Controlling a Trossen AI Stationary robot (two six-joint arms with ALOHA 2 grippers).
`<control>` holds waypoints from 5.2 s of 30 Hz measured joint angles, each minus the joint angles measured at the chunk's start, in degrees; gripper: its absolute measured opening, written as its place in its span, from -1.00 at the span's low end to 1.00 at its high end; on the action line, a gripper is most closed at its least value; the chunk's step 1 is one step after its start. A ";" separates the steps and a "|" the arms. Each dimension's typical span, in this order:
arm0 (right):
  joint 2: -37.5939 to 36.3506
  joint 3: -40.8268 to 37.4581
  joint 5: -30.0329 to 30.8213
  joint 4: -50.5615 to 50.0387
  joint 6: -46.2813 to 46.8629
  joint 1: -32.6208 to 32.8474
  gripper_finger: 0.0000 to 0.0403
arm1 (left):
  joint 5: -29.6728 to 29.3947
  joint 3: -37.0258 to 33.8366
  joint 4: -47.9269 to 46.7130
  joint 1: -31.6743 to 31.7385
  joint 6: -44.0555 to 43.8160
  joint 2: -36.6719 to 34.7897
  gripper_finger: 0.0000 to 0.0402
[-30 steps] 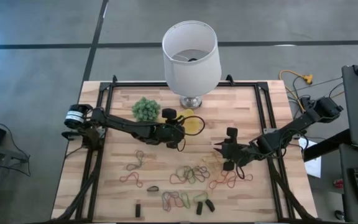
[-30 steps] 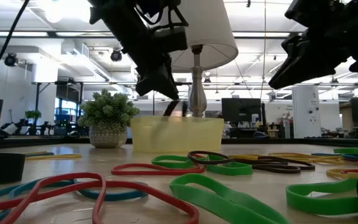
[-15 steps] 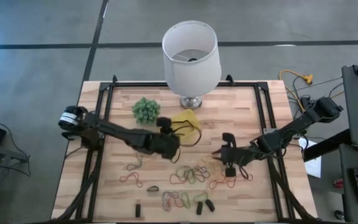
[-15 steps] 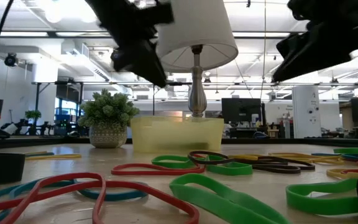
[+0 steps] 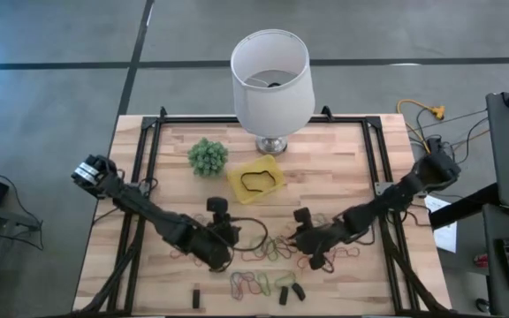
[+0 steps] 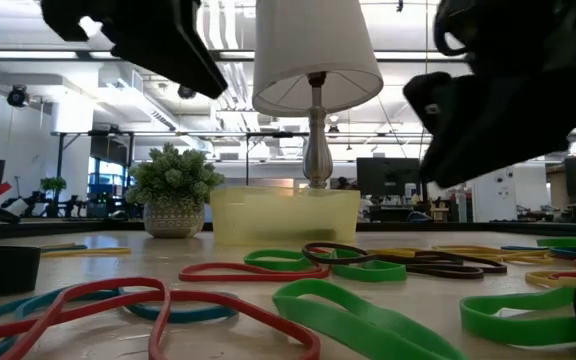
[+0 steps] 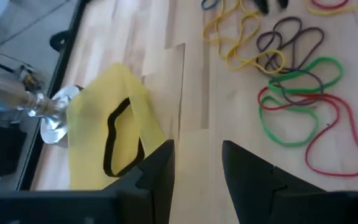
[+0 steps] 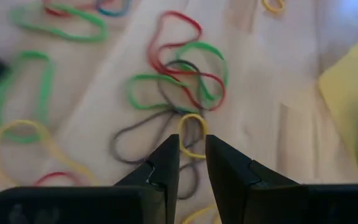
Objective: Pick and place rubber bands into bin
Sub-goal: Put the yellow rubber band into the yellow bin
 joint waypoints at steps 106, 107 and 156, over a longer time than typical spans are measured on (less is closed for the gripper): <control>-1.31 2.24 6.46 -31.52 22.91 -10.16 -0.37 | -0.49 -4.20 -2.39 -2.23 -5.92 -1.09 -0.41; -1.31 2.22 6.65 -31.56 22.74 -10.20 -0.40 | -0.49 -4.20 -2.39 -2.23 -5.92 -1.09 -0.41; -1.15 31.14 27.91 -29.66 -17.03 -17.25 -0.96 | -0.31 -4.28 -2.43 -2.30 -5.92 -1.09 -0.41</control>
